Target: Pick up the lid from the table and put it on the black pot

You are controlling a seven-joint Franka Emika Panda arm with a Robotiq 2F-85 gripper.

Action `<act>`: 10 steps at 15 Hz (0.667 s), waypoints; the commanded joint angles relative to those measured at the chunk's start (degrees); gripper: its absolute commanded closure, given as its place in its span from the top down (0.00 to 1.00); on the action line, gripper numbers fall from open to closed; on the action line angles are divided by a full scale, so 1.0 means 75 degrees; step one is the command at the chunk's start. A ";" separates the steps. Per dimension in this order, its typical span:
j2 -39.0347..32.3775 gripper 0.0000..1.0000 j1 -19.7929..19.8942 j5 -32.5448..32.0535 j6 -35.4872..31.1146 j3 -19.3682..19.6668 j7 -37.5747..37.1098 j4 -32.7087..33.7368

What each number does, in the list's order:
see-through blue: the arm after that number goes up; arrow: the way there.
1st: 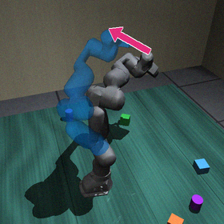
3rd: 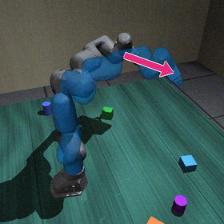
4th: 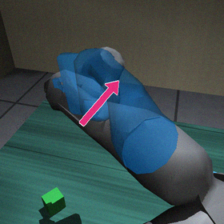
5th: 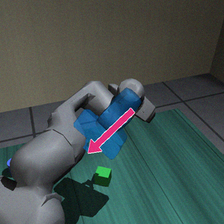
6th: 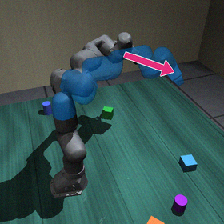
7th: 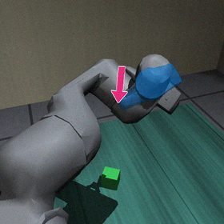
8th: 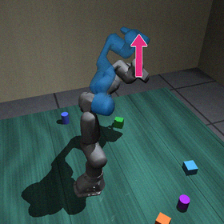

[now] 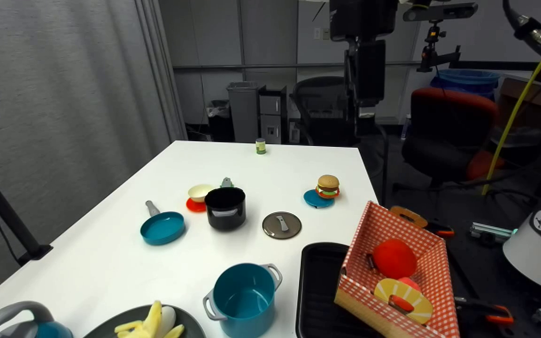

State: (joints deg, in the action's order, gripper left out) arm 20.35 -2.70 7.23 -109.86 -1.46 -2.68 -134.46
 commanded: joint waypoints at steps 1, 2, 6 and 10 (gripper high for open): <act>-0.0003 1.00 0.0033 0.0006 0.0044 -0.0029 -0.0013 0.0015; -0.0003 1.00 0.0035 0.0010 0.0052 -0.0031 -0.0035 0.0010; -0.0003 1.00 0.0056 -0.0022 0.0087 -0.0057 -0.0166 -0.0004; 0.0022 1.00 0.0114 -0.0146 0.0002 -0.0129 -0.0513 -0.0036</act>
State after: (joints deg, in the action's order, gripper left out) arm 20.27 -2.62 7.09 -109.86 -1.51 -3.60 -134.82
